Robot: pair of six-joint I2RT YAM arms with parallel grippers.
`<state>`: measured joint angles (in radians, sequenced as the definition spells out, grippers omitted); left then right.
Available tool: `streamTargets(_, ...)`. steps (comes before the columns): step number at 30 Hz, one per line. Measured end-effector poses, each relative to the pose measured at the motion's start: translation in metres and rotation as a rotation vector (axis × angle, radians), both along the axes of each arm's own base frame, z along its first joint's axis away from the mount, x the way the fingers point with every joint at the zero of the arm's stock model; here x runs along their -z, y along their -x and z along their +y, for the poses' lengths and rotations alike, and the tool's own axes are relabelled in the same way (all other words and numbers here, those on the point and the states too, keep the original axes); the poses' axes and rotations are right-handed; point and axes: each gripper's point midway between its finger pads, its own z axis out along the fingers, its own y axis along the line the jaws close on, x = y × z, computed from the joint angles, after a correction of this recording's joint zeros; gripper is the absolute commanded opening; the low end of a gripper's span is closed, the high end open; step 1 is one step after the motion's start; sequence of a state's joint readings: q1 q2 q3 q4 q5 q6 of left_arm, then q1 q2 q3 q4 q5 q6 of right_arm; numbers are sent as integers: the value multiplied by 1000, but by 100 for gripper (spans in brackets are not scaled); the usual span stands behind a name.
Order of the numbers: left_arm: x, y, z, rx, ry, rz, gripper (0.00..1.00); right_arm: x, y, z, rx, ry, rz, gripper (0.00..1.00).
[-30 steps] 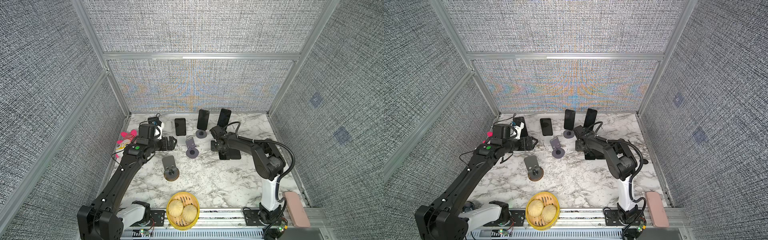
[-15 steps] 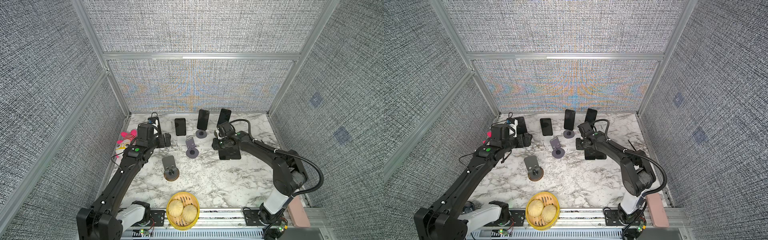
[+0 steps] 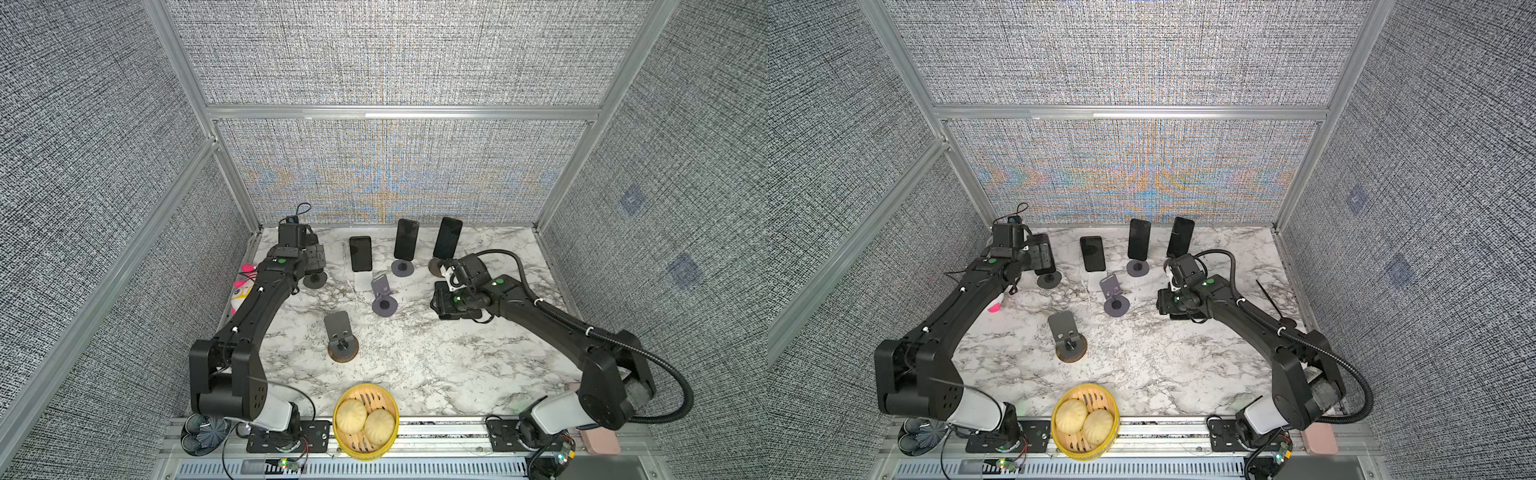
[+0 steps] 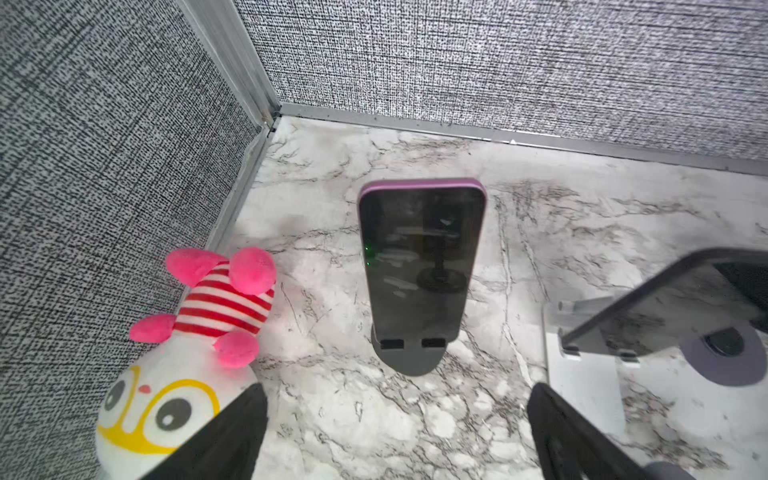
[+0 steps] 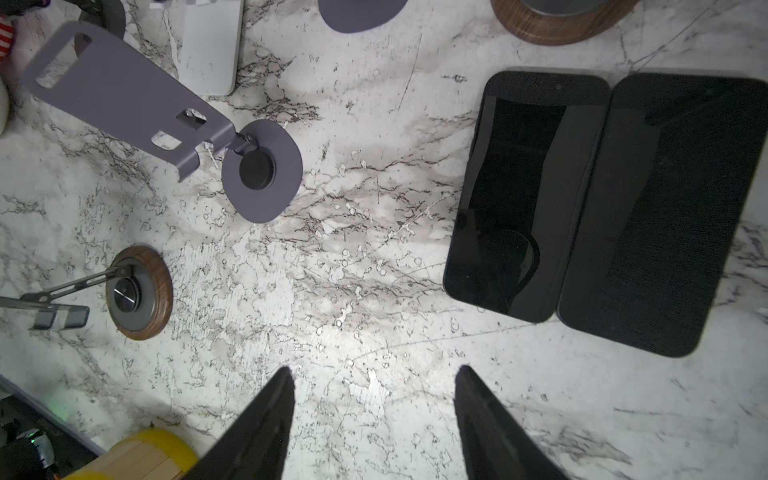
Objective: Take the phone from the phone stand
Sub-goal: 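Reach the left gripper to the pink-edged phone on its stand and grasp it, then lift the pink-edged phone off its stand with the left gripper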
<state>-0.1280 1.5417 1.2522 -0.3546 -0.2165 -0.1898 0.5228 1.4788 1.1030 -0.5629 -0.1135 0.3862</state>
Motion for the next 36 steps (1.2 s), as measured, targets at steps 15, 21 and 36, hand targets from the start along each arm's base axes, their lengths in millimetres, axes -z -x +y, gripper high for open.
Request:
streamTargets(15,33,-55,-6,29,42,30,99,-10,17,-14,4,7,-18,63)
streamTargets(21,40,-66,-3,24,56,39,99,-9,19,-15,4,8,-16,63)
streamTargets(36,56,-83,-2,25,98,60,73,0,18,-13,-3,11,6,63)
